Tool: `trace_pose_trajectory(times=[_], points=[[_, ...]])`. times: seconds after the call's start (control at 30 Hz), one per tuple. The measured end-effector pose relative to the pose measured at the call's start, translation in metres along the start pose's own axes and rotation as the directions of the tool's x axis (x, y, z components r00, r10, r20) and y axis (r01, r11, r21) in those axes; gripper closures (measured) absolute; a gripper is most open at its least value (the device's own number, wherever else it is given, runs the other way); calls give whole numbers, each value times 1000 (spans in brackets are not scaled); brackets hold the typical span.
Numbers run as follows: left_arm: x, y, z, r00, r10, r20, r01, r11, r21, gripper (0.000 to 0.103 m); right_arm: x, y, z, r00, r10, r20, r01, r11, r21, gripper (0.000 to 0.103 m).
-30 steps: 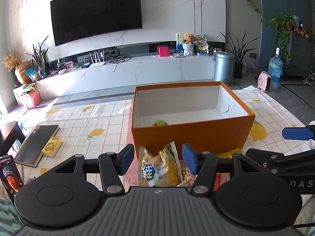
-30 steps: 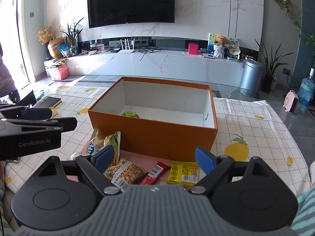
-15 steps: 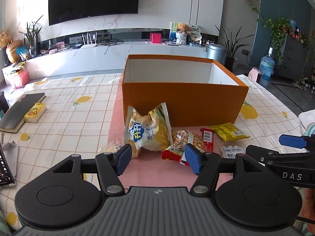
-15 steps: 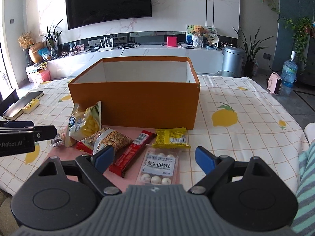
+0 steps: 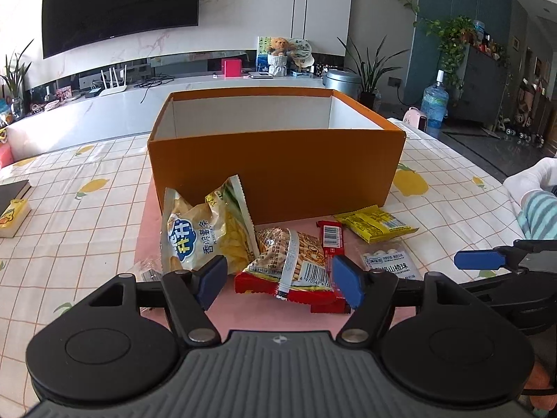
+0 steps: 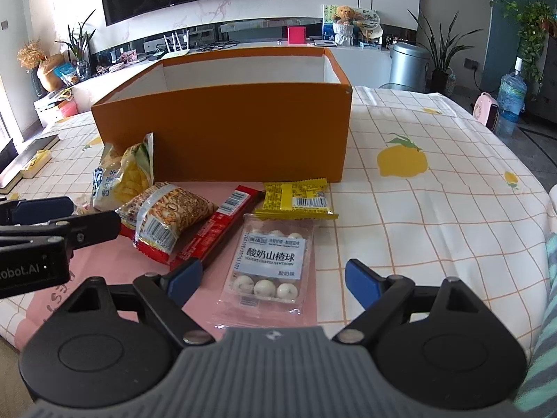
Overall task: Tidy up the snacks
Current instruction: 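Grasp the brown nut snack bag with left tool while right tool grasps yogurt ball pack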
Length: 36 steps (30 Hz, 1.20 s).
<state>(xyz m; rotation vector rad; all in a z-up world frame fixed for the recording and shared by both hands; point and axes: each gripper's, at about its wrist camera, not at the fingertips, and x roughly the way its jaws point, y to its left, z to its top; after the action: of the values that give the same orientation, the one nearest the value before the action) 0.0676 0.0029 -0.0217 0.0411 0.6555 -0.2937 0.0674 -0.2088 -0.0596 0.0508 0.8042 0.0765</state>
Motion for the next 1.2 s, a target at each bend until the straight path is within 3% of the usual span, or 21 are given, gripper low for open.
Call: trace_pose_trajectory(times=[0.37, 0.73, 1.07, 1.2], points=[[37, -3, 18, 994, -53, -94, 58, 997, 48, 21, 33, 2, 10, 999, 20, -45, -19, 1000, 21, 17], [60, -10, 17, 986, 0, -169, 21, 993, 120, 17, 50, -1, 7, 995, 31, -92, -29, 999, 29, 27], [66, -16, 11, 984, 11, -180, 14, 991, 136, 35, 55, 6, 5, 996, 14, -84, -17, 999, -32, 30], [66, -16, 11, 984, 5, -180, 19, 991, 131, 41, 53, 7, 3, 997, 13, -75, -16, 999, -47, 39]])
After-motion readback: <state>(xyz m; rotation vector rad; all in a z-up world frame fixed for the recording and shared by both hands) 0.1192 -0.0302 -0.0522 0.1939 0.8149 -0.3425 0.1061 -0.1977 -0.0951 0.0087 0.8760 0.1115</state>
